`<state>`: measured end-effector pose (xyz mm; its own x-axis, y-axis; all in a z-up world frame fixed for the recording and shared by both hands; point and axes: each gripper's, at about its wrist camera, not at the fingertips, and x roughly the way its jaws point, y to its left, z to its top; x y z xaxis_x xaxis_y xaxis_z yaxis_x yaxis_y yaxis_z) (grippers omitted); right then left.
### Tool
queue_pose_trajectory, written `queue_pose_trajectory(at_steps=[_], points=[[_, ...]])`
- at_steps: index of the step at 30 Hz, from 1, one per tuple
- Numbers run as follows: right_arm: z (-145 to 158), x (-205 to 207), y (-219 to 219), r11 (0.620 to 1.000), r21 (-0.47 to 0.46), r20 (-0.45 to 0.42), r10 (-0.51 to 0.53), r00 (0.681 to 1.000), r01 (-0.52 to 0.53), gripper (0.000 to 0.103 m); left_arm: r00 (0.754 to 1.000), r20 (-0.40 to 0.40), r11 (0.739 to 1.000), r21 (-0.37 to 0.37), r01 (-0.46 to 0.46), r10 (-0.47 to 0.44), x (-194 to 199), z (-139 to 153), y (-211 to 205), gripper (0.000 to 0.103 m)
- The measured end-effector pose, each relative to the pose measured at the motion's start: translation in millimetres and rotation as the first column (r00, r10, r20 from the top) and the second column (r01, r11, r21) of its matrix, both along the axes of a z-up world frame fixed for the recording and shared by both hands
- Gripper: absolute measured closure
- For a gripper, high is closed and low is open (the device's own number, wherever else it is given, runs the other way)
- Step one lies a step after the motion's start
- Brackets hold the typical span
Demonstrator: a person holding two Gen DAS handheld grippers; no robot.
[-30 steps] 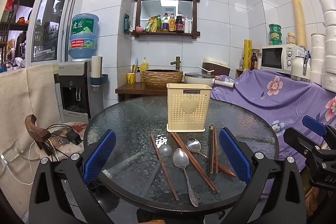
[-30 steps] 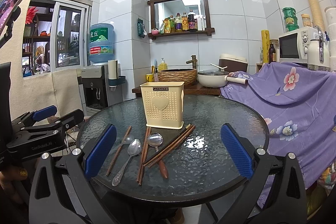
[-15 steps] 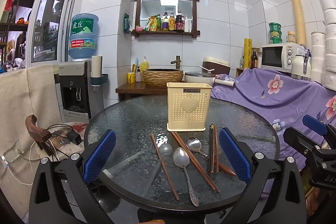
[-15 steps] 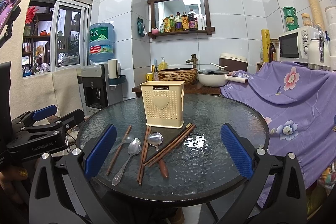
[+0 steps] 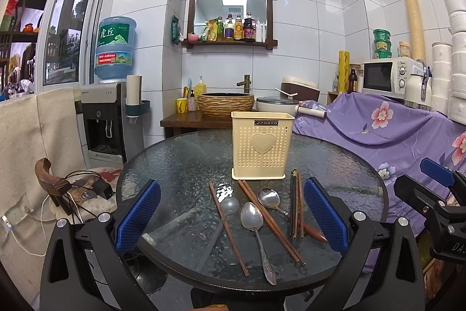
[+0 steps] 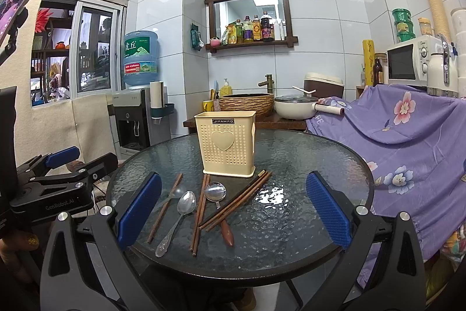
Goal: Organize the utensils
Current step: 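Grasp a silver spoon with the left tool while the right tool grasps a wooden chopstick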
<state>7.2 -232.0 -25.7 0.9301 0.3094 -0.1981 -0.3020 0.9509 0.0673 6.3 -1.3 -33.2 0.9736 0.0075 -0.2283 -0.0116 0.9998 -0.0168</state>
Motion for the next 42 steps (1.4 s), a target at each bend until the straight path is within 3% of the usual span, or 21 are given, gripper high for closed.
queue_pose_trajectory(at_steps=[4, 8, 13, 17, 20, 22, 26, 28, 31, 36, 42], points=[[-1.9, 5.0, -0.1, 1.000, -0.016, -0.018, -0.007, 1.000, 0.007, 0.005, 0.999, -0.032, 1.000, 0.009, 0.014, -0.014, 6.5, -0.5, 2.2, 0.006], [-10.9, 34.6, -9.8, 0.999, -0.017, -0.117, -0.048, 0.992, 0.046, 0.005, 0.992, -0.126, 0.999, 0.042, -0.001, 0.007, 28.0, -6.7, 8.8, 0.006], [-33.2, 86.1, -26.5, 0.998, 0.002, -0.309, -0.062, 0.949, 0.066, 0.005, 0.964, -0.267, 1.000, 0.027, -0.011, 0.018, 67.0, -17.9, 27.7, 0.006], [-55.1, 131.2, -25.6, 0.999, 0.017, -0.458, -0.025, 0.888, 0.037, 0.005, 0.947, -0.319, 0.998, 0.060, -0.011, 0.030, 100.1, -23.7, 38.7, 0.006], [-67.4, 165.2, -19.3, 0.999, 0.035, -0.547, 0.004, 0.837, 0.018, 0.015, 0.930, -0.367, 0.997, 0.083, 0.003, 0.028, 126.5, -27.3, 42.2, 0.006], [-74.1, 188.9, -13.6, 0.999, 0.032, -0.593, 0.016, 0.805, 0.004, 0.028, 0.917, -0.398, 0.995, 0.095, 0.002, 0.036, 144.3, -32.8, 43.2, 0.007], [-78.8, 226.2, -3.7, 0.999, 0.041, -0.648, 0.042, 0.760, -0.021, 0.040, 0.879, -0.476, 0.998, 0.064, 0.026, 0.007, 174.0, -43.7, 50.6, 0.024], [-80.1, 245.7, 1.3, 0.999, 0.037, -0.671, 0.043, 0.740, -0.025, 0.050, 0.859, -0.511, 0.999, 0.017, 0.028, -0.016, 187.4, -47.0, 58.8, 0.027], [-83.4, 269.4, 6.8, 0.999, 0.029, -0.692, 0.033, 0.721, -0.019, 0.058, 0.836, -0.548, 1.000, -0.023, 0.019, -0.028, 203.3, -51.3, 68.9, 0.031], [-92.2, 298.8, 15.4, 1.000, 0.015, -0.731, 0.011, 0.683, 0.000, 0.067, 0.820, -0.572, 0.999, -0.011, 0.032, -0.033, 217.4, -57.5, 67.9, 0.033], [-91.2, 313.8, 28.4, 0.997, -0.068, -0.728, -0.036, 0.684, -0.021, 0.073, 0.797, -0.602, 0.999, -0.011, 0.043, -0.041, 233.9, -64.9, 68.9, 0.042]])
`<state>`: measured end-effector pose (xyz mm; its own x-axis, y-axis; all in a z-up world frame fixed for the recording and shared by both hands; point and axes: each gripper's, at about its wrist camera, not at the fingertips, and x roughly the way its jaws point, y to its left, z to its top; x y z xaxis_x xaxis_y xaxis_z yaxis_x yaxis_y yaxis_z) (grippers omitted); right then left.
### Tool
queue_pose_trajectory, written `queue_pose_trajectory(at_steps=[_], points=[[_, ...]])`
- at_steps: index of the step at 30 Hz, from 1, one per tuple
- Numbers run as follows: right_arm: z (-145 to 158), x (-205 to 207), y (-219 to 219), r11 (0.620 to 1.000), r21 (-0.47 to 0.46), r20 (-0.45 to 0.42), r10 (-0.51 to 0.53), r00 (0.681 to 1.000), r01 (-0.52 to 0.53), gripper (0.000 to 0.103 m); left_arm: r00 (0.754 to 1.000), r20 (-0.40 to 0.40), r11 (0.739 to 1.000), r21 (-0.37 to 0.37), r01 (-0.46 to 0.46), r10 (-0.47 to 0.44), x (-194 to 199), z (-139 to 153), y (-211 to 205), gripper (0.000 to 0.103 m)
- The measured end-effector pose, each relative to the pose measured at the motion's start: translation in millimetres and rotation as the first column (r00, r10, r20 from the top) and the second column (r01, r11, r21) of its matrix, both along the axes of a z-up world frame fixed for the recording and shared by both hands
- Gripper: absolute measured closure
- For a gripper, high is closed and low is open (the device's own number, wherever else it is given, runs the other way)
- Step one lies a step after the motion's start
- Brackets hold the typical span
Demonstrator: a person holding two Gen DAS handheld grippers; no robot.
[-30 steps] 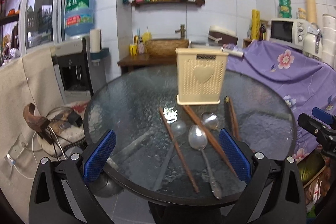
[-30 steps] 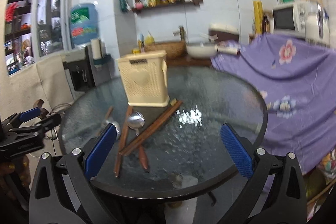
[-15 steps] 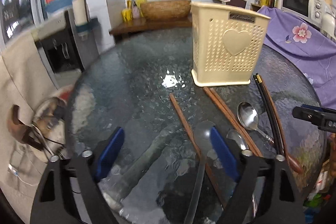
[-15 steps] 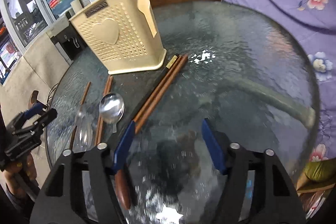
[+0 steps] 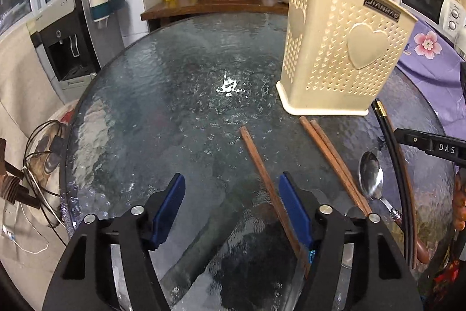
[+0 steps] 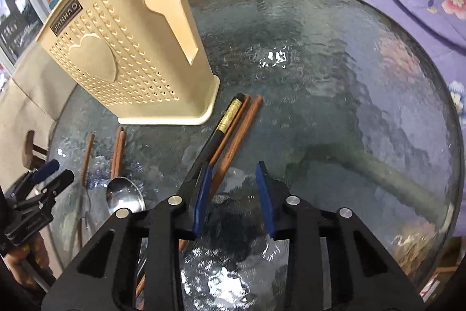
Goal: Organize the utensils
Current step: 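Grasp a silver spoon with the left tool while the right tool grasps a wooden chopstick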
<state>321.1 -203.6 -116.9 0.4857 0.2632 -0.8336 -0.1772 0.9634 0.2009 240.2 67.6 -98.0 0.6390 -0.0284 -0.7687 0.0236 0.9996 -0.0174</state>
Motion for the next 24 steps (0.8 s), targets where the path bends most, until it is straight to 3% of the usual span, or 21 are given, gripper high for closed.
queue_pose_trajectory(at_steps=[5, 14, 19, 24], points=[[1.7, 18.3, -3.9, 1.000, -0.018, -0.020, 0.009, 1.000, -0.009, 0.086, 0.998, -0.055, 0.998, -0.059, 0.014, -0.017, 16.3, -7.1, 2.1, 0.050], [2.8, 51.3, -1.6, 1.000, -0.006, -0.047, 0.016, 0.999, -0.017, 0.087, 0.995, -0.084, 0.997, -0.070, 0.044, -0.049, 38.9, -9.0, -5.4, 0.054], [2.5, 70.8, 3.1, 0.999, -0.032, -0.043, 0.018, 0.999, -0.019, 0.087, 0.997, -0.024, 0.996, -0.063, 0.067, -0.068, 16.8, 7.0, -3.3, 0.054], [0.5, 80.4, 9.3, 0.999, -0.045, -0.051, 0.014, 0.999, -0.016, 0.087, 0.978, 0.018, 0.978, 0.013, 0.206, -0.206, -19.5, 15.3, -18.9, 0.054]])
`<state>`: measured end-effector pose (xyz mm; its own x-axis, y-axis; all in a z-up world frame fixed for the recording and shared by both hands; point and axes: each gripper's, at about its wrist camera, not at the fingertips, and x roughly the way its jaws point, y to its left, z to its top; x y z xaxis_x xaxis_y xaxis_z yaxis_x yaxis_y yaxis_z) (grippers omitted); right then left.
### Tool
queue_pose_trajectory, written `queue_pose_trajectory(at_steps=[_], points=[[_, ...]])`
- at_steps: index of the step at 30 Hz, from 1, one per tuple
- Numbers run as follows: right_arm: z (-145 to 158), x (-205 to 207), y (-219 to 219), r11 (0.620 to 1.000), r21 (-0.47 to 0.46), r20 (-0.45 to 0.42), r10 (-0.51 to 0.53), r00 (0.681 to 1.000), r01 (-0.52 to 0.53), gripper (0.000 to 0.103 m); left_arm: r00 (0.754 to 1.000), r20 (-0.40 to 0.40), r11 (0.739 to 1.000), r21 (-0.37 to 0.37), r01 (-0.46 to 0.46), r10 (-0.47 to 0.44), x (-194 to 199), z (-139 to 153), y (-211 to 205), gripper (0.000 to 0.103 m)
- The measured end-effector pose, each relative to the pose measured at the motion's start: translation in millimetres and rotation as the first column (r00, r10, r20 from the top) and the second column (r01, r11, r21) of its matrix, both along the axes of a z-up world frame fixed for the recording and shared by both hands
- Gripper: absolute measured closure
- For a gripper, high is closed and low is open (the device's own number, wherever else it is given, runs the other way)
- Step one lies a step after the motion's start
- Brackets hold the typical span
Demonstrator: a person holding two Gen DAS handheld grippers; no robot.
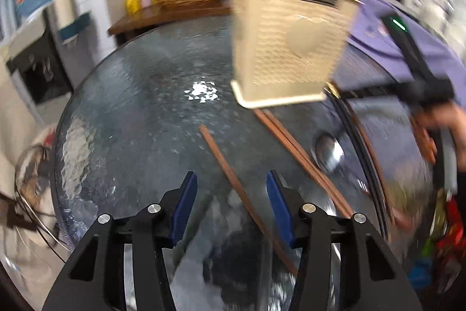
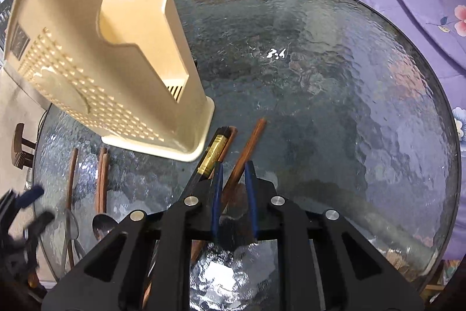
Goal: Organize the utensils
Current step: 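Grasp a silver spoon with the left tool while the right tool grasps a wooden chopstick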
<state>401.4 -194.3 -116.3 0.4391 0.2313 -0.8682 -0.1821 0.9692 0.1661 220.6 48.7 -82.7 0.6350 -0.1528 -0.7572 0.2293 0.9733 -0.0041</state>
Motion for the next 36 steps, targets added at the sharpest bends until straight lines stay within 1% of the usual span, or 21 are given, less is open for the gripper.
queue_pose_trajectory(at_steps=[2, 5, 7, 10, 13, 15, 19, 22, 27, 32, 36], points=[[-1.4, 3.4, 0.3, 1.000, -0.009, 0.004, 0.002, 1.000, -0.002, 0.087, 0.998, -0.002, 0.997, 0.046, 0.057, -0.057, -8.9, -2.3, -7.5, 0.054], [-3.2, -4.4, 3.4, 1.000, -0.005, 0.010, 0.007, 1.000, -0.007, 0.087, 0.995, -0.007, 0.989, 0.111, 0.098, -0.098, -21.1, -10.9, -17.1, 0.054], [-3.4, -7.3, 4.0, 1.000, 0.005, 0.007, 0.011, 1.000, -0.011, 0.088, 0.993, -0.018, 0.985, 0.127, 0.114, -0.113, -18.9, -16.7, -21.0, 0.054], [-4.4, -9.6, 1.7, 1.000, 0.027, -0.002, 0.014, 1.000, -0.014, 0.089, 0.991, -0.026, 0.983, 0.125, 0.135, -0.133, -17.8, -19.6, -29.2, 0.054], [-5.2, -14.5, 0.0, 0.999, 0.044, -0.007, 0.014, 1.000, -0.014, 0.089, 0.989, -0.041, 0.974, 0.168, 0.150, -0.145, -10.1, -24.8, -37.6, 0.055], [-5.8, -18.9, -0.9, 0.999, 0.051, -0.007, 0.014, 1.000, -0.013, 0.088, 0.986, -0.039, 0.969, 0.183, 0.164, -0.159, -9.0, -26.8, -40.5, 0.059], [-6.8, -17.9, -4.8, 0.999, 0.050, -0.005, 0.018, 1.000, -0.018, 0.088, 0.982, -0.035, 0.956, 0.222, 0.189, -0.186, 0.8, -26.2, -46.8, 0.062], [-7.1, -19.4, -6.8, 0.998, 0.054, -0.015, 0.015, 1.000, -0.014, 0.088, 0.978, -0.045, 0.953, 0.220, 0.210, -0.205, 3.3, -26.5, -49.2, 0.067], [-7.1, -25.1, -8.5, 0.999, 0.048, -0.031, 0.017, 0.999, -0.015, 0.088, 0.978, -0.053, 0.955, 0.213, 0.207, -0.201, 3.8, -26.0, -49.3, 0.067], [-6.7, -31.5, -1.4, 1.000, 0.021, -0.031, 0.022, 0.999, -0.021, 0.088, 0.979, -0.058, 0.957, 0.203, 0.205, -0.197, 3.9, -26.1, -52.4, 0.068], [-6.8, -30.7, -0.9, 0.999, 0.048, -0.034, 0.009, 0.999, -0.007, 0.089, 0.980, -0.058, 0.963, 0.184, 0.197, -0.189, 3.9, -26.1, -52.2, 0.068]])
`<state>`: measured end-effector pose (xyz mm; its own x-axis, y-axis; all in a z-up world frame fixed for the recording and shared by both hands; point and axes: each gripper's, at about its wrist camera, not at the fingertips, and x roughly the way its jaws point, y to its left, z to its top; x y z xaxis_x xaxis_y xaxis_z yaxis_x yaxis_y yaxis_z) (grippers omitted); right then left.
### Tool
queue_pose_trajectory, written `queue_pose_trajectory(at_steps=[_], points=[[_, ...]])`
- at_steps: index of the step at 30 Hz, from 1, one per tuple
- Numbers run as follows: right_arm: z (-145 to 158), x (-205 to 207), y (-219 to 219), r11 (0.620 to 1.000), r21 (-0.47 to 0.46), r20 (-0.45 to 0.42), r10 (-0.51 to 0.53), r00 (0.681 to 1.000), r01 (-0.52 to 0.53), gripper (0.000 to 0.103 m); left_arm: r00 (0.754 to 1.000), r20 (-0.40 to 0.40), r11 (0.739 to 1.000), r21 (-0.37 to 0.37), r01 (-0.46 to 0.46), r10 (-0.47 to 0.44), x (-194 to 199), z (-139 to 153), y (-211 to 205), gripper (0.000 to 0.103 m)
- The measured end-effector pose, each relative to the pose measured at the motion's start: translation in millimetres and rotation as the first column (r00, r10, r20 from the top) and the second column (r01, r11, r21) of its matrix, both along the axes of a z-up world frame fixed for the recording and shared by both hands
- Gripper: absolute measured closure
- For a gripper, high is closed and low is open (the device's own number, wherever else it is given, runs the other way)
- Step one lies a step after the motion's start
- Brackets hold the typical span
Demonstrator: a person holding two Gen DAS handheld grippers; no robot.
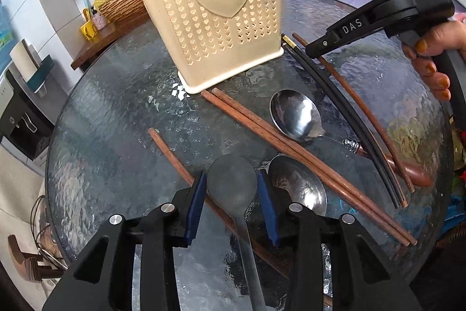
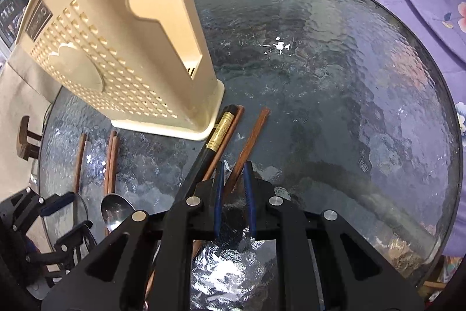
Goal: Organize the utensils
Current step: 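Grasp a silver spoon with the left tool while the right tool grasps a wooden chopstick, then carry the spoon and chopstick over the cream holder and lower both inside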
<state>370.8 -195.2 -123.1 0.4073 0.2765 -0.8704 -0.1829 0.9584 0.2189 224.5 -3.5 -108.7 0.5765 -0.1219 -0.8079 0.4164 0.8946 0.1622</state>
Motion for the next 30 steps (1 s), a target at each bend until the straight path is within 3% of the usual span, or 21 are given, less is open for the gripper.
queue_pose_trajectory(at_steps=[4, 9, 21, 30], points=[[1.0, 2.4, -11.6, 0.997, 0.072, -0.012, -0.022, 1.000, 0.023, 0.091, 1.000, 0.015, 0.999, -0.041, -0.024, 0.025, 0.7, 6.1, 6.3, 0.068], [16.1, -3.9, -23.0, 0.986, 0.162, 0.036, -0.044, 0.998, 0.038, 0.096, 0.995, 0.075, 0.992, -0.110, -0.055, 0.064, -0.6, 26.7, 19.7, 0.068], [89.0, -47.1, -36.4, 0.979, 0.199, 0.292, -0.009, 0.956, -0.052, 0.096, 0.965, 0.221, 0.966, -0.246, -0.084, 0.140, -13.7, 78.3, 32.0, 0.068], [124.7, -84.1, -40.6, 0.985, 0.129, 0.448, 0.047, 0.893, -0.116, 0.096, 0.955, 0.250, 0.950, -0.300, -0.082, 0.161, -20.3, 96.0, 33.8, 0.068]])
